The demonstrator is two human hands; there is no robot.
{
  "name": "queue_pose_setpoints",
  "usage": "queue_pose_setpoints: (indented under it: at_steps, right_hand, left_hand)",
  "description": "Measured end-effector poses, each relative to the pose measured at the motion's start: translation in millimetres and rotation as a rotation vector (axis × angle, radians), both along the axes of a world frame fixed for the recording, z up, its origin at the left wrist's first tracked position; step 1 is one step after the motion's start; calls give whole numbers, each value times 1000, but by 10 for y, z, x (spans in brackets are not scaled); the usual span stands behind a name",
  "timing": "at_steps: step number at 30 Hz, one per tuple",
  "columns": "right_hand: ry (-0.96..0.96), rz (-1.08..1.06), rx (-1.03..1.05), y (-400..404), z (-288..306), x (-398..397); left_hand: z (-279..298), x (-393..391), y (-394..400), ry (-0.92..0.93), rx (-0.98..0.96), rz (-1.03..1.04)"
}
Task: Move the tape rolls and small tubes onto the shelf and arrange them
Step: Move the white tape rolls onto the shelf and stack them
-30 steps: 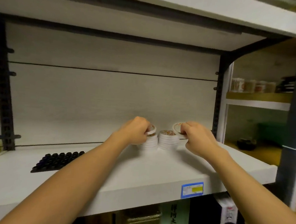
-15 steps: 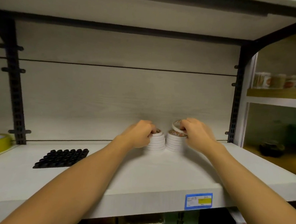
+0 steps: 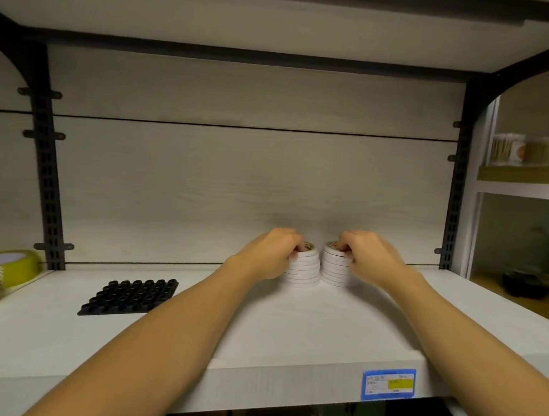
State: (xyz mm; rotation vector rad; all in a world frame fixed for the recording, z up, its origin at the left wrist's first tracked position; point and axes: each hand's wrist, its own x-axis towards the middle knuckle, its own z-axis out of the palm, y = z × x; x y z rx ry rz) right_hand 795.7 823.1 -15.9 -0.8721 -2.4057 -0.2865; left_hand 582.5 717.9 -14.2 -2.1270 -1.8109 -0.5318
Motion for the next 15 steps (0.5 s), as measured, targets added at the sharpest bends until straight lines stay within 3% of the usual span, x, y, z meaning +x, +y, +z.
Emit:
queue_pose_setpoints:
  at_steps: [9, 15]
  right_hand:
    - [-26, 16, -28, -54, -6, 50]
    - [123, 102, 85, -355, 166, 96]
  left_hand:
    - [93, 69, -199, -9, 75, 39]
    - [281, 171, -709, 47, 116, 190]
